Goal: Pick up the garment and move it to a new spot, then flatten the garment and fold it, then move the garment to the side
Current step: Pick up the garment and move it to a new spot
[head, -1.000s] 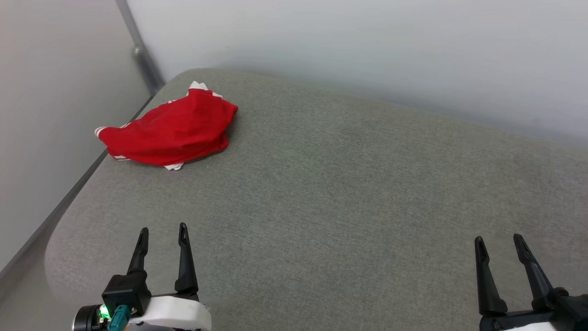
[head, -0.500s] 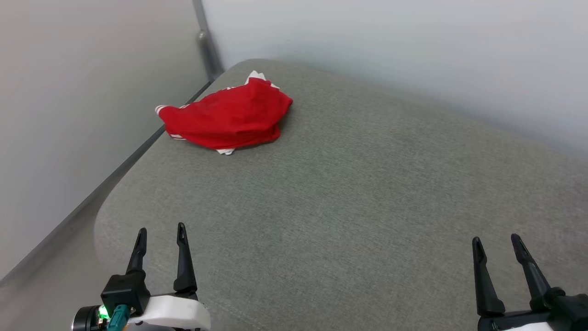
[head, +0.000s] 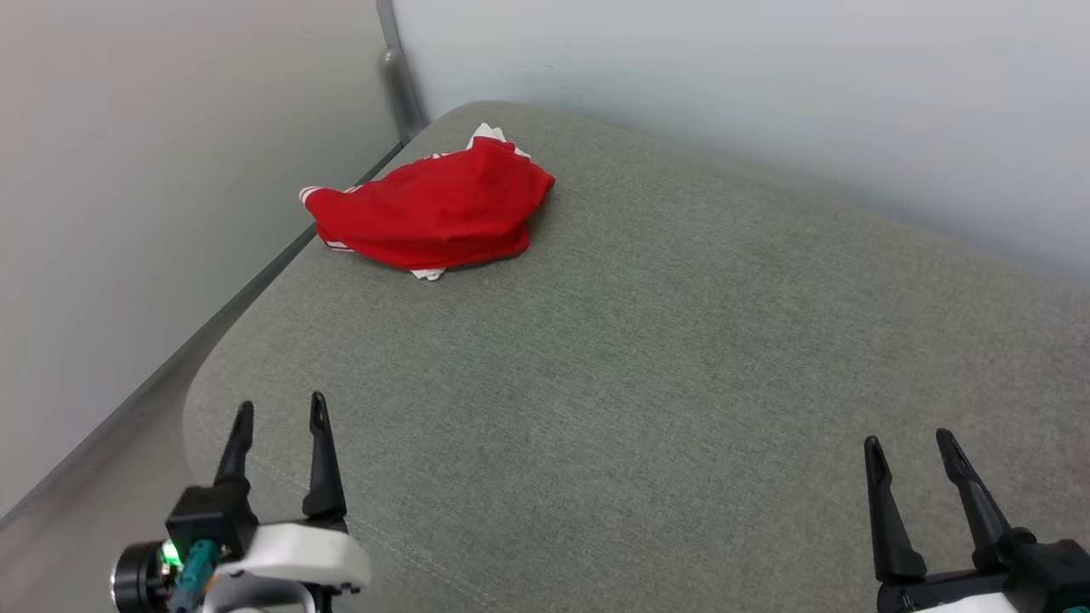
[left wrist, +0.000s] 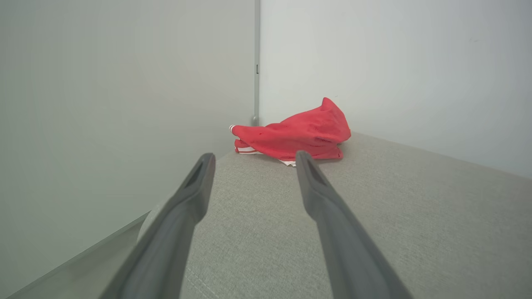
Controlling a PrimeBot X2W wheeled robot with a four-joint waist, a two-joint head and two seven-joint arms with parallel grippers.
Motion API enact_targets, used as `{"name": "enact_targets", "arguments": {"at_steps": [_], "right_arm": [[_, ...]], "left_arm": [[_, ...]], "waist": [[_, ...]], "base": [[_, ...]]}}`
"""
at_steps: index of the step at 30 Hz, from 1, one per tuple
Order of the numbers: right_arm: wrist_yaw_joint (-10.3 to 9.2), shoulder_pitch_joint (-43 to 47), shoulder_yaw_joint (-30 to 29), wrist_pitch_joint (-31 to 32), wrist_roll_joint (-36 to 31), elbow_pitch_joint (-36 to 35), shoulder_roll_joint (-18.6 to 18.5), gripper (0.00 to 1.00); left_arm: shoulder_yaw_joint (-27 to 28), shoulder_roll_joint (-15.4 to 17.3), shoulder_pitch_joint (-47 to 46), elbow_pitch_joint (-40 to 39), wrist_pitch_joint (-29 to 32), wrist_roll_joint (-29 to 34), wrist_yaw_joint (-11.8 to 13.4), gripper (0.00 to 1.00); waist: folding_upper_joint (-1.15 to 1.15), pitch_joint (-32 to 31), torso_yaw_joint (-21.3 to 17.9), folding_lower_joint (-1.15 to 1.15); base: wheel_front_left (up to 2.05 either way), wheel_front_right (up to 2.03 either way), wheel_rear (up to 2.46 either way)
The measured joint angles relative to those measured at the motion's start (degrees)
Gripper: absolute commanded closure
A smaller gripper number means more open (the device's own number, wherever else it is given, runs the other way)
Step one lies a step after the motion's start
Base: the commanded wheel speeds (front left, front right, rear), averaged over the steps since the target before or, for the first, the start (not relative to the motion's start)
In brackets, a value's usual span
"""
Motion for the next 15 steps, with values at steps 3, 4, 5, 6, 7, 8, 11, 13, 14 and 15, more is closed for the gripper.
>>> {"name": "enact_targets", "arguments": {"at_steps": [3, 4, 5, 6, 7, 8, 11, 13, 14, 15], "right_arm": [[0.0, -0.17, 0.09, 0.0, -0.46, -0.18, 0.0, 0.0], [0.0, -0.45, 0.12, 0.0, -0.77, -0.2, 0.0, 0.0], [0.0, -0.85, 0.19, 0.0, -1.04, -0.32, -0.01, 0.0], [0.0, -1.36, 0.19, 0.0, -1.41, -0.45, 0.0, 0.0], [0.0, -1.92, 0.3, 0.0, -1.86, -0.62, 0.0, 0.0], [0.0, -2.5, 0.32, 0.0, -2.29, -0.8, 0.0, 0.0], [0.0, -3.95, 0.2, 0.01, -3.74, -1.49, 0.0, 0.0], [0.0, -5.11, 0.04, 0.0, -4.6, -2.05, 0.0, 0.0], [0.0, -5.7, -0.2, 0.0, -4.99, -2.37, 0.0, 0.0], [0.0, -6.31, -0.49, 0.0, -5.34, -2.68, 0.0, 0.0]], "left_arm": [[1.75, 1.3, -4.2, 1.01, 0.0, 0.44, -2.09, 0.0], [2.21, 2.04, -5.78, 1.54, 0.0, 0.41, -3.07, 0.0], [2.79, 2.82, -7.52, 1.91, 0.0, 0.59, -3.74, 0.0], [3.35, 3.64, -9.39, 2.36, 0.0, 0.88, -4.41, 0.0], [3.96, 4.31, -11.43, 2.89, 0.0, 0.81, -5.01, 0.0], [4.58, 4.94, -13.54, 3.37, 0.0, 0.82, -5.53, 0.0], [6.28, 7.36, -19.97, 4.74, 0.0, 0.8, -6.9, 0.0], [7.83, 8.15, -23.91, 6.47, 0.01, -0.38, -7.4, 0.0], [8.53, 8.73, -25.97, 6.64, 0.01, -0.79, -7.75, 0.0], [9.21, 9.64, -28.38, 6.6, 0.0, -0.89, -7.91, 0.0]], "waist": [[0.0, 0.86, -0.46, 0.0], [0.0, 1.23, -0.66, 0.0], [0.0, 1.68, -0.89, 0.0], [0.0, 2.19, -1.14, 0.0], [0.0, 2.77, -1.4, 0.0], [0.0, 3.42, -1.7, 0.0], [0.0, 5.71, -2.72, 0.0], [0.0, 7.51, -3.52, 0.0], [0.0, 8.45, -3.93, 0.01], [0.0, 9.46, -4.37, 0.01]], "base": [[0.0, 0.0, 0.0], [0.0, 0.0, 0.0], [0.0, 0.0, 0.0], [0.0, 0.0, 0.0], [0.0, 0.0, 0.0], [0.0, 0.0, 0.0], [0.0, 0.0, 0.0], [0.0, 0.0, 0.0], [0.0, 0.0, 0.0], [0.0, 0.0, 0.0]]}}
